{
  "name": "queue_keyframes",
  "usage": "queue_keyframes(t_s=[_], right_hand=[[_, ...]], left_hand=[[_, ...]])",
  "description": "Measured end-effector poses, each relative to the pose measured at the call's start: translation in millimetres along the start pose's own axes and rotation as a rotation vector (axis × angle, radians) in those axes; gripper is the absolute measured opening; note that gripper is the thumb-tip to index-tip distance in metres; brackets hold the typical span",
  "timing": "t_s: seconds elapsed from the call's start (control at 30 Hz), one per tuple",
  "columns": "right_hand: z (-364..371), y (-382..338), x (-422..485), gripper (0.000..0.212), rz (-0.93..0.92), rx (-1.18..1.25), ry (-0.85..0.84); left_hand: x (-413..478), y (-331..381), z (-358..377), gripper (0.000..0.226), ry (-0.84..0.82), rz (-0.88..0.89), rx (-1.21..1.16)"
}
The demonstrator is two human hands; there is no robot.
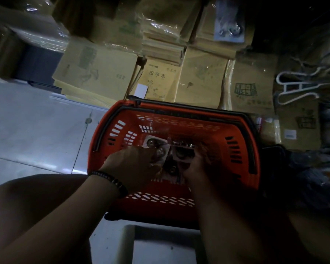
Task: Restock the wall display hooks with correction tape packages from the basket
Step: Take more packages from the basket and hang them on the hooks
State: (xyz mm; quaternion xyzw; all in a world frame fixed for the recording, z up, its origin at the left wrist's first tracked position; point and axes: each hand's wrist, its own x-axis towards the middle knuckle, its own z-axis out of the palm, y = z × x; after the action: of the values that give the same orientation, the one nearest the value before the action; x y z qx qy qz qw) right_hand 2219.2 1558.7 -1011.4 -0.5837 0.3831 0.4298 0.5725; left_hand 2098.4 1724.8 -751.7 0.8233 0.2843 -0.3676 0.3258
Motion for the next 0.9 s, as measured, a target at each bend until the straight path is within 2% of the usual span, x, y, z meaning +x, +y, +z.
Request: queue_keyframes(t_s=[0.07, 0.13, 0.17, 0.23, 0.27, 0.4, 0.43, 0.5, 0.57, 0.63, 0.73, 0.83, 0.9], right_hand=[[9, -3, 7, 0.030, 0.013, -0.008, 0.043], [9, 7, 36, 0.047, 0.029, 0.007, 0.110], [4, 19, 67, 0.057, -0.005, 0.034, 0.066], [0, 26, 112, 0.056, 0.004, -0.035, 0.052], [4, 25, 123, 0.052, 0.044, 0.042, 0.063], [21, -1, 74, 0.066, 0.049, 0.024, 0.138], [20, -5, 65, 0.061, 0.024, 0.005, 0.167], [14, 0, 76, 0.051, 0.067, 0.158, 0.147], [13, 6, 80, 0.053, 0.078, 0.179, 0.075], [8, 9, 68, 0.042, 0.059, 0.124, 0.022], [10, -9, -31, 0.015, -0.034, -0.103, -0.029], [6, -8, -63, 0.010, -0.129, -0.123, 0.008], [8, 1, -76, 0.024, -0.194, -0.118, 0.042]], left_hand=[[-1, 0, 2, 0.068, -0.002, 0.001, 0.006], [1, -1, 1, 0.064, -0.010, 0.011, 0.004], [3, -3, 2, 0.061, -0.009, 0.013, -0.001], [5, -6, 5, 0.055, 0.001, 0.019, 0.007], [6, -8, 7, 0.051, 0.001, 0.028, 0.025], [9, -11, 12, 0.038, 0.008, 0.069, 0.068], [11, -11, 12, 0.037, 0.000, 0.073, 0.050], [14, -10, 11, 0.035, -0.006, 0.076, -0.018], [15, -8, 8, 0.035, 0.013, 0.087, -0.048], [15, -7, 5, 0.034, 0.025, 0.088, -0.038], [15, -7, -1, 0.035, 0.021, 0.075, -0.019], [12, -8, -7, 0.038, 0.036, 0.071, -0.029], [11, -11, -10, 0.039, 0.066, 0.085, -0.044]])
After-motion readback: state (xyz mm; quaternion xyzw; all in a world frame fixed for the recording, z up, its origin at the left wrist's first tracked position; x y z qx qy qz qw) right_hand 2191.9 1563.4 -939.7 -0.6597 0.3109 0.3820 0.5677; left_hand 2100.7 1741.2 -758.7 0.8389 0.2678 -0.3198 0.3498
